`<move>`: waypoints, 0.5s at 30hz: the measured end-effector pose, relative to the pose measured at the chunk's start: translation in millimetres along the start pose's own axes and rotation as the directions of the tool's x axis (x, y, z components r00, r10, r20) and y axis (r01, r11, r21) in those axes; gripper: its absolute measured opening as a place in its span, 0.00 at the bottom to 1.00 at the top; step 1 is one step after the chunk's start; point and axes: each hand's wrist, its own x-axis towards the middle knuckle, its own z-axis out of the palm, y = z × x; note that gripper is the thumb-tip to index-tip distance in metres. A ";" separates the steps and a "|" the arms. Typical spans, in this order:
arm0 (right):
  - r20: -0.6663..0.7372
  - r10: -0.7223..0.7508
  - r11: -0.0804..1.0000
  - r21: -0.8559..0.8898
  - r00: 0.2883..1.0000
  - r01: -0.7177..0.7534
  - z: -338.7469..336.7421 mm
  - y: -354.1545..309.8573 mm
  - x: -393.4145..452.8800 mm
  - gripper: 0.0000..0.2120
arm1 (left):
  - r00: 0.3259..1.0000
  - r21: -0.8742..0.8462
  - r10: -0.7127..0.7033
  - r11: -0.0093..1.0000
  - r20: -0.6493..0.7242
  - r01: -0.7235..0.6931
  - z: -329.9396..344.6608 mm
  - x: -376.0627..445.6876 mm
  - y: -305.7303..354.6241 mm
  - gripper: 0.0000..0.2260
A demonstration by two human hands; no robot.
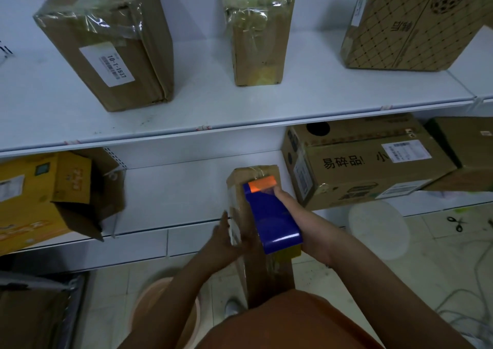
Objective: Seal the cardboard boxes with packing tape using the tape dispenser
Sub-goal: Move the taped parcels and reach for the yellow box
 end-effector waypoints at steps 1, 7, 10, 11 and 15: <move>-0.010 -0.002 1.000 0.003 1.000 0.002 -0.5 2.0 0.8 0.24 | 0.990 -0.047 0.038 0.998 -0.136 -0.045 -8.5 -3.4 10.2 0.39; -0.003 -0.018 0.999 0.040 1.000 0.018 -2.4 6.1 1.7 0.27 | 0.761 0.463 0.635 0.720 -0.136 -0.517 -26.2 -1.8 85.9 0.25; 0.001 -0.035 0.999 0.020 0.999 0.035 0.8 5.3 1.8 0.29 | 0.703 0.515 0.709 0.626 -0.064 -0.585 -22.7 22.3 94.2 0.15; -0.006 -0.041 0.999 0.014 0.999 0.041 2.3 4.6 1.1 0.30 | 0.700 0.440 0.710 0.656 -0.082 -0.614 -23.1 29.5 95.7 0.11; -0.015 -0.053 0.999 0.013 0.998 0.053 1.1 6.8 -1.2 0.35 | 0.774 0.245 0.622 0.774 -0.117 -0.584 -26.5 46.8 109.6 0.05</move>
